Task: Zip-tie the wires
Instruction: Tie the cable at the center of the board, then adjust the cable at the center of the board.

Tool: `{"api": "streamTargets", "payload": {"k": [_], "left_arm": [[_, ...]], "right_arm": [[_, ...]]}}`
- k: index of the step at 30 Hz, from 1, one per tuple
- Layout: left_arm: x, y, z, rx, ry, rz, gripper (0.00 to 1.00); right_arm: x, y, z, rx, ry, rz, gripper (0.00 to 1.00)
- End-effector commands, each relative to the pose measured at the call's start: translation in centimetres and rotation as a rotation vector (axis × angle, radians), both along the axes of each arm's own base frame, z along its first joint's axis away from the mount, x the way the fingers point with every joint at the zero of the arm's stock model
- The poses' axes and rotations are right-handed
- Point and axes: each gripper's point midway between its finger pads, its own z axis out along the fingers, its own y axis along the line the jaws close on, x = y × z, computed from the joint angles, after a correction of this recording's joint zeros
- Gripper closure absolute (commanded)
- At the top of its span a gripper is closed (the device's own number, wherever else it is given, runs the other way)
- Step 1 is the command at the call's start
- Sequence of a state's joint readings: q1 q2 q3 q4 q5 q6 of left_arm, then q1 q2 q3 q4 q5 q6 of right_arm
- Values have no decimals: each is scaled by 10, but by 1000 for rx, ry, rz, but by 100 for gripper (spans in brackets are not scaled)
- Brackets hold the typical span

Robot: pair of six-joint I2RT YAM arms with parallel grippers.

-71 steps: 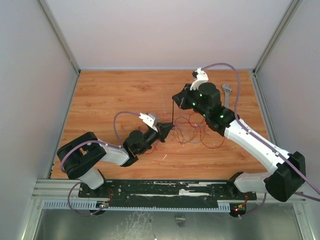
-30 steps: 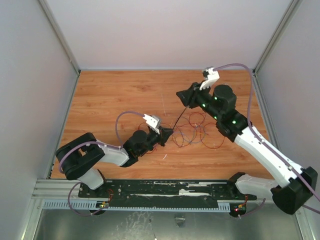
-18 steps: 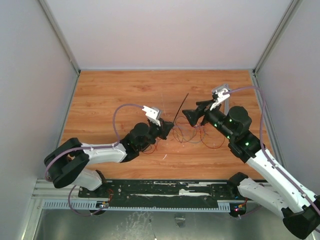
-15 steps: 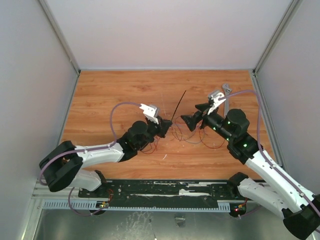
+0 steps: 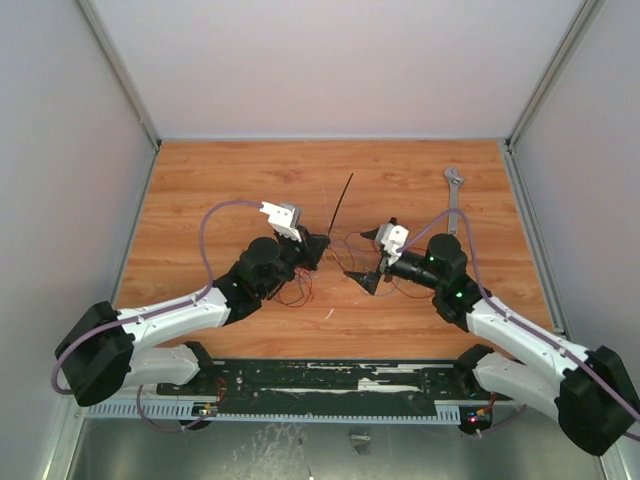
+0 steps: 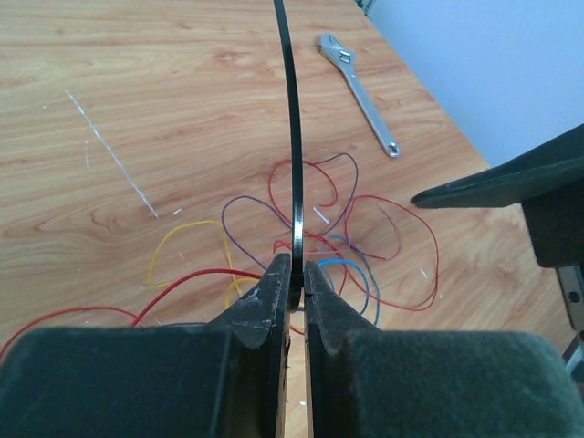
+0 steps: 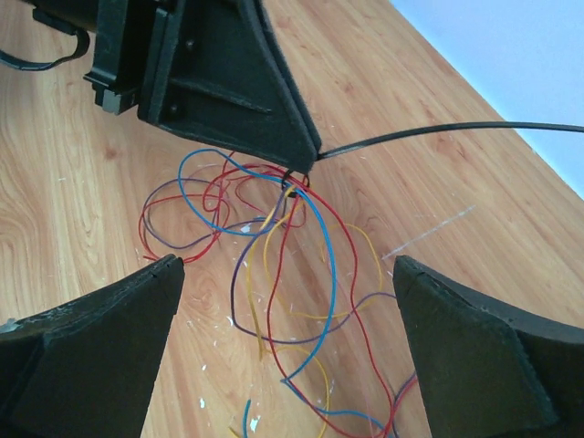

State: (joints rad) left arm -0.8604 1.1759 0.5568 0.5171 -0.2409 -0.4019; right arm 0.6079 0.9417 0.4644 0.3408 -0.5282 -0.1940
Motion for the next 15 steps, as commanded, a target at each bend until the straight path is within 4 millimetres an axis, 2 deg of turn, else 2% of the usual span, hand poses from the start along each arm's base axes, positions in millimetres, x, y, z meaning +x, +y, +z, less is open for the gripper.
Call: {"api": "streamTargets", "payload": {"k": [1, 7, 15], "left_arm": [[0, 1, 12, -33, -7, 3, 100], [-2, 1, 14, -47, -10, -6, 100], [-6, 5, 18, -57, -21, -7, 100]], "right_arm": [[1, 22, 26, 35, -186, 97, 1], [8, 47, 15, -4, -182, 154, 1], [22, 60, 2, -45, -166, 163, 12]]}}
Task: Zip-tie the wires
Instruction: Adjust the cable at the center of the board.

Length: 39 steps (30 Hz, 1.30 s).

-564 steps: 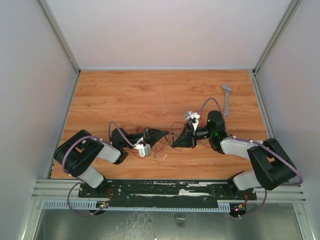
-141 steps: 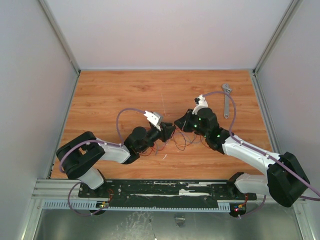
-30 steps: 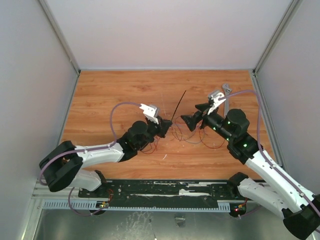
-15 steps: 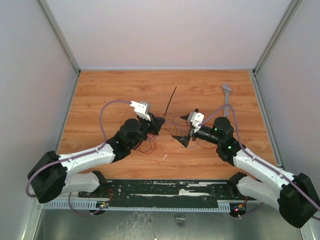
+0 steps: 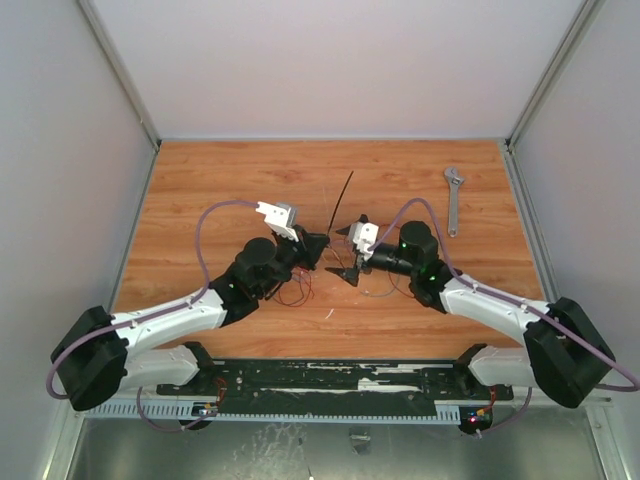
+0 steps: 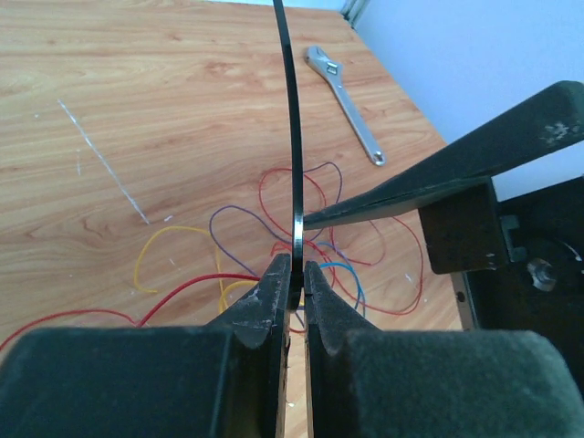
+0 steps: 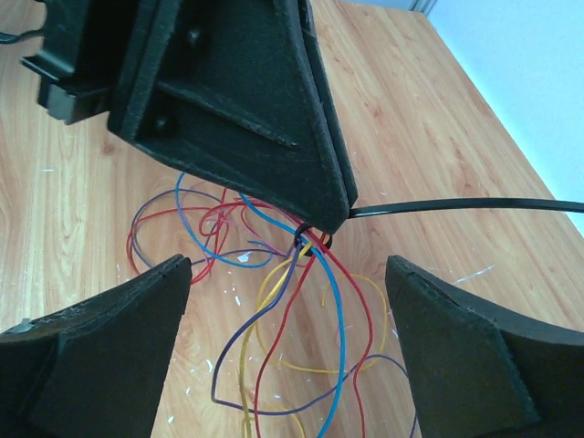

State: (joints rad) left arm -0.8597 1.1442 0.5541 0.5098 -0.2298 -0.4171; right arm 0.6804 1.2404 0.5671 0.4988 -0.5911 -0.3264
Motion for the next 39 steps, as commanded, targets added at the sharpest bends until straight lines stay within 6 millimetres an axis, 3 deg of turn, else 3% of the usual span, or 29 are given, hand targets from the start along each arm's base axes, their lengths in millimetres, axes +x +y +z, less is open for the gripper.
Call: {"api": "streamTargets", "payload": {"k": [1, 14, 23, 32, 39], "left_arm": [[-2, 5, 9, -28, -17, 3, 100], [-6, 9, 17, -38, -25, 3, 100], [-8, 11, 23, -46, -28, 3, 100], [-2, 25, 19, -17, -15, 75, 100], [1, 36, 23, -23, -19, 111, 100]], "right_arm": [[8, 10, 18, 19, -72, 20, 15], [17, 15, 2, -31, -20, 11, 60], [22, 9, 9, -7, -17, -50, 100], [27, -20, 13, -32, 8, -188, 100], [30, -42, 5, -78, 34, -274, 100]]}}
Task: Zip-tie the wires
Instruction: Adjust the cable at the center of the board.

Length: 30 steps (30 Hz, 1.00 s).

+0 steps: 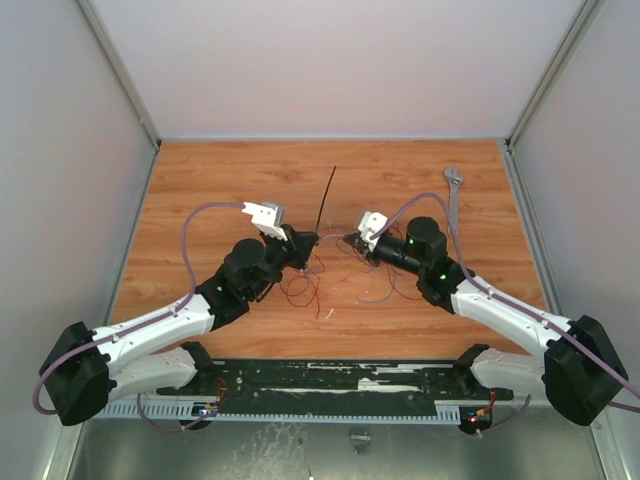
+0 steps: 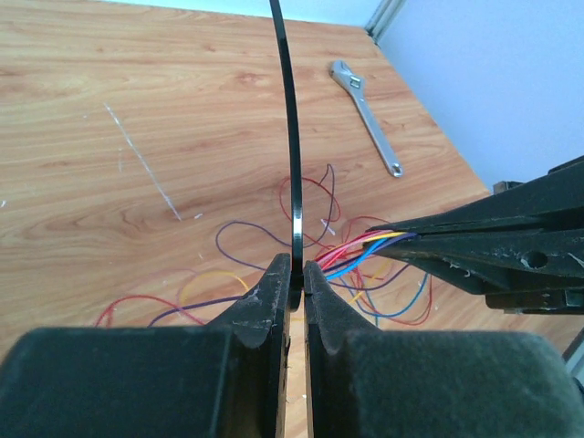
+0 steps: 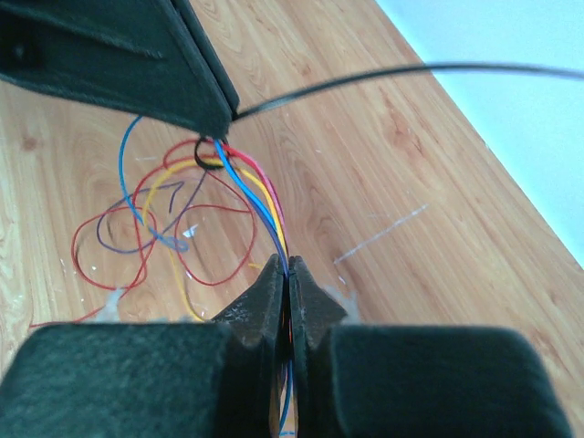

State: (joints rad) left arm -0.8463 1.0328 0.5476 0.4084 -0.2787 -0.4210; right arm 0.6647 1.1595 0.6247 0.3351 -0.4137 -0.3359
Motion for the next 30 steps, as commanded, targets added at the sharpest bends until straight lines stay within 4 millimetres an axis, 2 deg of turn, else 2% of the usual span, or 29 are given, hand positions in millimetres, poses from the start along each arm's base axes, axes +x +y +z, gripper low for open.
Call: {"api": "streamTargets", "payload": {"k": [1, 5, 9, 19, 26, 30], "left_arm": [[5, 14, 10, -14, -17, 57, 100], [6, 25, 21, -23, -36, 88, 100], [8, 34, 22, -21, -34, 114, 100], [11, 39, 24, -22, -34, 128, 100], [11, 37, 24, -32, -35, 119, 100], [12, 35, 22, -31, -31, 115, 100]], "right_arm": [[6, -22, -12, -39, 42, -104, 100], [8, -32, -12, -38, 45, -151, 100], [14, -39, -11, -38, 56, -204, 100], [20, -50, -3, -13, 57, -271, 100], [4, -35, 3, 23, 62, -151, 100], [-1, -28, 4, 25, 80, -105, 83]]}}
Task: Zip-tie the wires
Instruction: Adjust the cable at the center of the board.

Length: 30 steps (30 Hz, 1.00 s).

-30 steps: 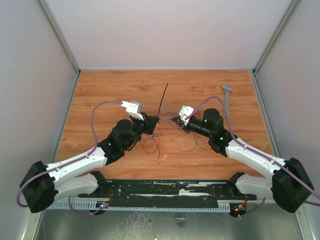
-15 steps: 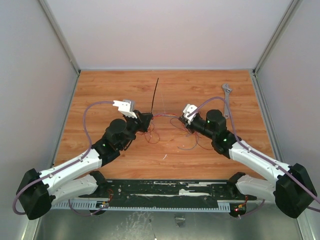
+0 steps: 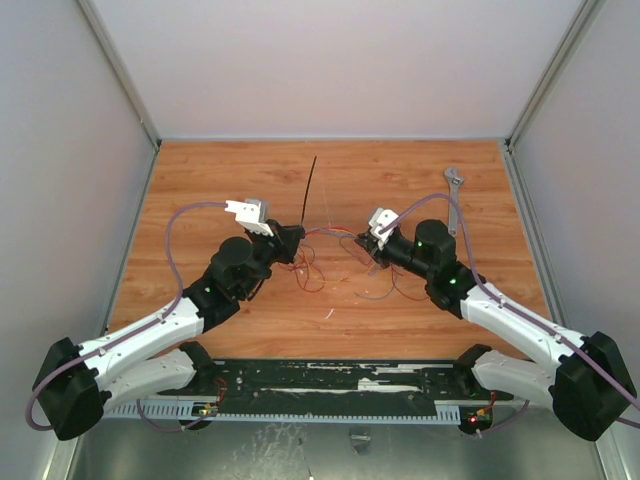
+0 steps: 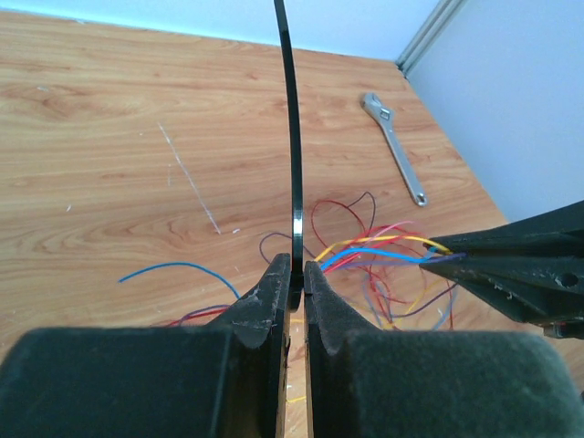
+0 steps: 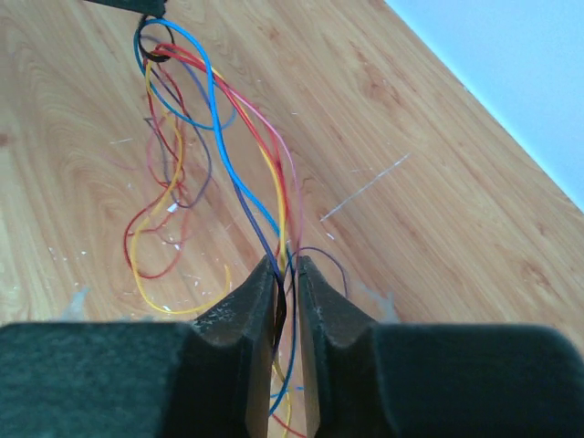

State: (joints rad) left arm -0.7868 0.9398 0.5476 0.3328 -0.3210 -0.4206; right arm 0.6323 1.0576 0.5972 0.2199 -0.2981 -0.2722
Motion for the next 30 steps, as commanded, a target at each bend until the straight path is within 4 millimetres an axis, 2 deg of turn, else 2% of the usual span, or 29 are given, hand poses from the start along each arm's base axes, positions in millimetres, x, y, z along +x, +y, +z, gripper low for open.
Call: {"api": "streamTargets", "payload": {"k": [1, 4, 8, 16, 19, 21, 25, 30], "left_arm": [[4, 1, 9, -20, -18, 13, 100], [4, 0, 11, -19, -14, 10, 100], [6, -1, 13, -16, -11, 13, 100], [7, -1, 14, -9, -8, 15, 100], [7, -1, 13, -5, -6, 16, 100], [7, 0, 13, -5, -6, 17, 100], [6, -1, 12, -5, -4, 13, 100], [7, -1, 11, -2, -4, 14, 100]], "right_arm": [[-7, 6, 8, 33, 8, 58, 79], [-8, 6, 9, 34, 10, 61, 66], [-10, 4, 12, 47, 5, 53, 42], [-14, 1, 36, 148, 14, 20, 19], [-11, -4, 49, 197, 28, -20, 15], [-5, -9, 51, 206, 51, -62, 15], [3, -10, 35, 188, 147, -94, 21], [-15, 9, 19, 203, 292, 25, 23]]}}
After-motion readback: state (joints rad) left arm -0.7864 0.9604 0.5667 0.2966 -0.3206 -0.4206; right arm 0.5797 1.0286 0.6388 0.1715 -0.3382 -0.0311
